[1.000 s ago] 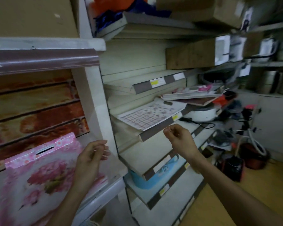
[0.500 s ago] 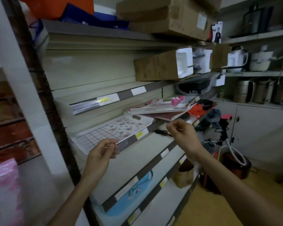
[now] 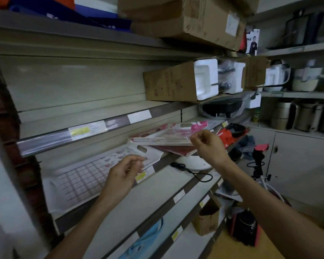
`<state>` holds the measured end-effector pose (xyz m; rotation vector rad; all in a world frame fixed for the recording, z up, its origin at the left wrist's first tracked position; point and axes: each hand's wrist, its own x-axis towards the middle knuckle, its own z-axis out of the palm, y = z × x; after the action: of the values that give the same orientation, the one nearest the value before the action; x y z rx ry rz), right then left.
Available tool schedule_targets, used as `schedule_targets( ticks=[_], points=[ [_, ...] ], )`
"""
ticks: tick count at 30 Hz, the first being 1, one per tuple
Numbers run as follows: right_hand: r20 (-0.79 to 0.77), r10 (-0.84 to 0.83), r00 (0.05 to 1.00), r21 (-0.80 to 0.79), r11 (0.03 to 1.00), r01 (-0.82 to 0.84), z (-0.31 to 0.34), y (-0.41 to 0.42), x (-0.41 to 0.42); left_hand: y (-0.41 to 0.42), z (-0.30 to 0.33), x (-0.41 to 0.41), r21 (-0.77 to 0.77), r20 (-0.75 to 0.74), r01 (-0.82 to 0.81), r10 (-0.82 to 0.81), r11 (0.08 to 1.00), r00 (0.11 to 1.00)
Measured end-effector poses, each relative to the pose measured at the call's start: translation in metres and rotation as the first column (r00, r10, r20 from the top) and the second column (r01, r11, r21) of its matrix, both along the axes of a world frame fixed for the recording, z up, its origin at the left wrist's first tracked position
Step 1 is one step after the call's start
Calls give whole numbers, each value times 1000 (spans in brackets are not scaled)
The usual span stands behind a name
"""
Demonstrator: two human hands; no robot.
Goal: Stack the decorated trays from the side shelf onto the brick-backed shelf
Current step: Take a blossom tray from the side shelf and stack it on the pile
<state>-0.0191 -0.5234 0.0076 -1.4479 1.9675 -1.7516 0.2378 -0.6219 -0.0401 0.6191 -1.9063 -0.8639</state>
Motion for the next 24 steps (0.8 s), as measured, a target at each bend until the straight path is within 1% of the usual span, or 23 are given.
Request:
schedule_targets(
  ticks=[3, 7, 9, 11, 15, 17, 20, 24],
  points=[
    [-32, -31, 999, 17, 999, 32, 6, -21, -25, -20, 8, -37, -139, 62, 18, -9, 990, 998],
    [-44, -69, 997, 30, 997, 71, 16, -50, -61, -55, 16, -93, -330, 122, 44, -4, 943, 993],
    [-53, -101, 993, 28, 994, 103, 19, -62, -79, -74, 17, -119, -406, 185, 89, -14, 909, 983],
    [-51, -128, 990, 27, 991, 130, 22, -72, -94, -90, 18, -140, -479, 267, 105, 30, 872, 963],
    [-4, -148, 989, 98, 984, 147, 25, -89, -120, -114, 14, -170, -538, 410, 154, 98, 829, 907],
    [22, -149, 989, 126, 981, 145, 28, -97, -132, -122, 11, -178, -563, 454, 175, 126, 808, 882],
    [52, -157, 986, 167, 975, 146, 32, -111, -146, -128, 9, -185, -580, 476, 200, 130, 790, 870],
    [104, -141, 985, 222, 968, 115, 33, -133, -159, -130, 10, -188, -652, 472, 225, 155, 724, 868]
  ],
)
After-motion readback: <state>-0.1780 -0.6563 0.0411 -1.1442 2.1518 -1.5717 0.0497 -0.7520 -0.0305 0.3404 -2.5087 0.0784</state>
